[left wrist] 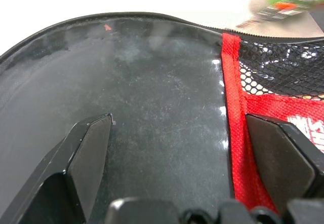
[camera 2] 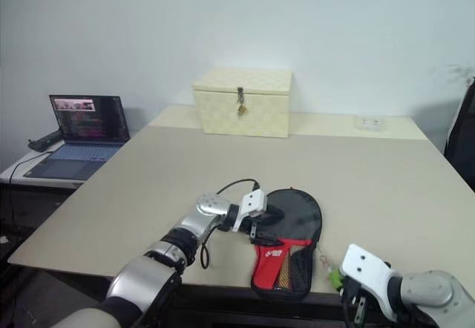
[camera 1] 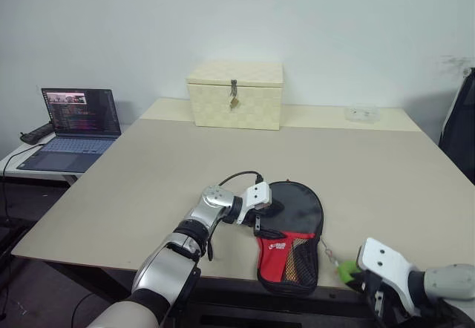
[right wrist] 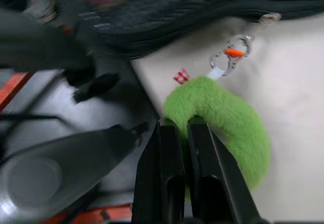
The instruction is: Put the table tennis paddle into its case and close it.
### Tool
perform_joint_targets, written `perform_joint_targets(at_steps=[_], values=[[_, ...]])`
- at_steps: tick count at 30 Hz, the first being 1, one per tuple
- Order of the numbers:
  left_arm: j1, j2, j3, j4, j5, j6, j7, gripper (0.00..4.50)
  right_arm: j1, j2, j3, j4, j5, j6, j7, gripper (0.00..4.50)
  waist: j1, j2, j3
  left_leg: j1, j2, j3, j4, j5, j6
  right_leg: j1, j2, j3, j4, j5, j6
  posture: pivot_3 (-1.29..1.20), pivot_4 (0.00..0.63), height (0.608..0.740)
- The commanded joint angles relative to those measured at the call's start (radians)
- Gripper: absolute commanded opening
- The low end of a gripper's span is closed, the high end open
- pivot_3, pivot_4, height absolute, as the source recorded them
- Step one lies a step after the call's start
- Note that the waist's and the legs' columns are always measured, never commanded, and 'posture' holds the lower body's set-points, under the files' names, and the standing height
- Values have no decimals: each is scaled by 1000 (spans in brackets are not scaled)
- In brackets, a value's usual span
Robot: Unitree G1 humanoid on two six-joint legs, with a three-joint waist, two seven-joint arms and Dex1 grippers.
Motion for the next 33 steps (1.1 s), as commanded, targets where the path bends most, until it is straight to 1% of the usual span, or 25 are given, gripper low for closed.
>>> perform_joint_targets(at_steps=[1,5,6,8,13,15,18,22,23,27,28,30,33], values=[[42,-26,-52,66,79,25,13,4500,55,-32,-14,-109,80,-19,72,37,3,0,-1,0,0,-1,0,0,0,1,0,-1,-3,1,1,0,150,740],[41,-32,-56,73,86,22,28,4500,137,-63,-47,-126,196,-64,123,37,10,-3,-3,1,0,-2,-1,-1,1,7,-1,-2,-10,3,4,0,150,740],[40,-34,-56,75,88,21,32,4500,148,-74,-48,-126,226,-77,119,37,10,-4,-3,3,-1,-2,-1,-1,2,10,-2,-3,-12,3,5,0,150,740],[39,-38,-56,77,91,20,41,4500,147,-88,-35,-126,290,-98,96,37,10,-5,-4,3,-1,-2,-1,-1,2,10,-2,-3,-12,3,5,0,150,740],[36,-42,-55,79,95,19,53,4500,95,-132,15,-126,412,-125,25,37,11,-5,-4,6,0,-3,0,-1,2,14,-2,-3,-12,3,5,0,150,740],[32,-45,-52,79,95,19,61,4500,39,-144,45,-126,437,-116,-3,37,11,-5,-4,6,0,-3,-1,-1,2,14,-3,-3,-13,3,5,0,150,740],[30,-46,-48,75,94,20,62,4500,-16,-136,41,-126,450,-51,-43,37,13,-4,-4,5,-1,-4,-1,-1,2,14,-3,-5,-14,3,5,0,150,740],[32,-44,-42,70,90,18,63,4500,-40,-118,-16,-114,515,-3,-79,1064,14,-4,-5,3,-1,-6,-1,-1,2,15,-4,-8,-19,4,7,0,150,740],[32,-43,-42,69,90,17,63,4500,-43,-117,-27,-113,521,1,-85,1455,14,-4,-5,3,-1,-6,-1,-1,2,15,-4,-8,-20,5,7,0,150,740],[30,-42,-35,66,85,16,73,4500,-41,-123,-76,-94,543,13,-93,2754,14,-4,-5,2,-1,-8,0,-1,2,15,-4,-9,-21,6,8,0,150,740],[29,-42,-28,63,78,17,76,4500,-51,-122,-90,-74,546,14,-95,2754,14,-4,-5,2,-1,-8,0,-1,2,16,-4,-10,-21,6,8,0,150,740],[25,-38,-7,46,55,15,77,4500,-96,-112,-97,4,504,-9,-104,2754,12,-4,-5,2,-1,-8,0,-1,2,16,-4,-10,-22,6,8,0,150,740],[26,-18,46,-9,-2,27,53,4500,-187,-84,-57,140,406,-86,-102,2754,11,-3,-4,2,0,-7,0,-1,2,15,-4,-10,-22,7,7,0,150,740]])
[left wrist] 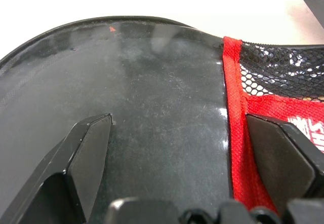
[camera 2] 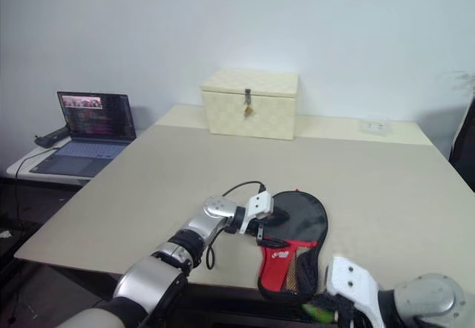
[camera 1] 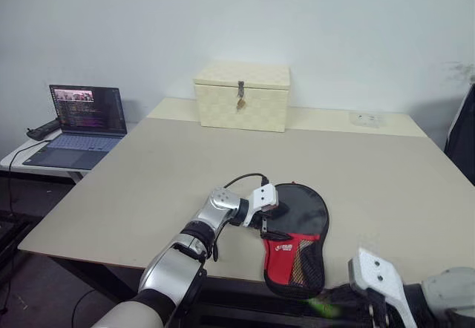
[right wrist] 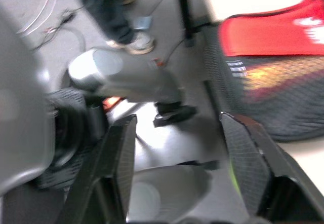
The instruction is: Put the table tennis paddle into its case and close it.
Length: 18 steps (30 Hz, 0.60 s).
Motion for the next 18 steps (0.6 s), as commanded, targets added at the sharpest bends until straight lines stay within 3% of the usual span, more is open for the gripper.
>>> perform_joint_targets(at_steps=[1,6,9,12,18], values=[[29,25,40,-53,-36,23,-18,4500,-94,40,26,145,-101,-98,5,2754,-1,0,1,0,0,0,0,0,0,0,0,0,0,0,0,0,150,740],[134,127,137,-452,-229,323,-154,4500,-271,190,133,449,-254,-302,56,2754,-29,0,9,-4,3,1,-3,0,0,-7,4,1,1,0,-5,0,150,740],[226,193,184,-710,-303,510,-101,4500,-381,270,176,658,-331,-406,97,2754,-43,1,11,-9,3,5,-3,0,0,-21,4,9,16,0,-11,0,150,740],[362,308,269,-954,-360,653,-28,4500,-524,366,186,907,-392,-512,116,2754,-58,5,13,-9,4,6,-4,0,0,-23,4,12,17,0,-13,0,150,740],[514,416,367,-1194,-436,811,105,4500,-686,404,165,1279,-506,-725,164,2754,-57,8,20,-3,5,10,-6,0,0,-22,5,17,20,-1,-14,0,150,740]])
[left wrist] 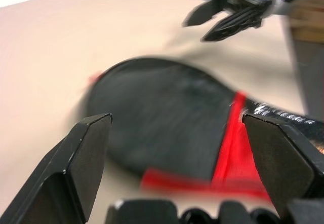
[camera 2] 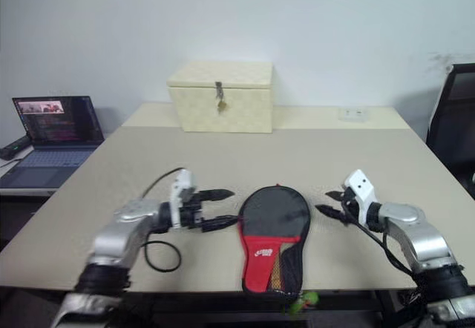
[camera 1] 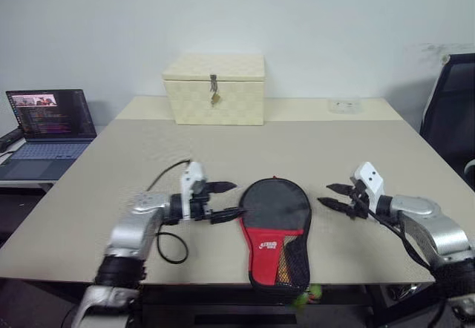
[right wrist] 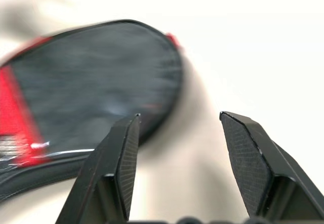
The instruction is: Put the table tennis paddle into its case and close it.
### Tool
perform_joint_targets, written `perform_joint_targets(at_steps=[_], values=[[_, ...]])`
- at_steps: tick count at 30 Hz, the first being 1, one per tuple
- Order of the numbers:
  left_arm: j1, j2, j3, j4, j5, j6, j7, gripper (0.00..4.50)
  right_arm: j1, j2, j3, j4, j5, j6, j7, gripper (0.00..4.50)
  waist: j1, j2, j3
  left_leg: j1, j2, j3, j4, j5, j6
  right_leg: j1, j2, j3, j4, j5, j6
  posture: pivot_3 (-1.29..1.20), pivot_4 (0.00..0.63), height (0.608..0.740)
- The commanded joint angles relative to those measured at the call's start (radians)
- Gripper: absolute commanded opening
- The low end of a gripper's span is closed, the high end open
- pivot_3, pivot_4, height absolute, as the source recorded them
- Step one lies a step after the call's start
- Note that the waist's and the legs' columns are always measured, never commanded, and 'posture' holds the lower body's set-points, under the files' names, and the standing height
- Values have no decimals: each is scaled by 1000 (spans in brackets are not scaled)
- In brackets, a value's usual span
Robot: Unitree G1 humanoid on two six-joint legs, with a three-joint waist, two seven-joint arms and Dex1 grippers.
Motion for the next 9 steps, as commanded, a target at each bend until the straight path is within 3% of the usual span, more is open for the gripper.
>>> perform_joint_targets(at_steps=[1,9], values=[[44,27,43,-142,-49,55,72,4500,-81,-14,-45,171,-54,-137,32,2754,11,2,1,0,-1,1,0,0,0,1,0,0,0,0,0,0,150,740],[148,51,31,-176,-61,42,125,4500,-84,-48,-65,169,-106,-148,54,2754,14,2,2,0,-1,2,1,0,0,1,-1,2,-1,1,1,0,150,740]])
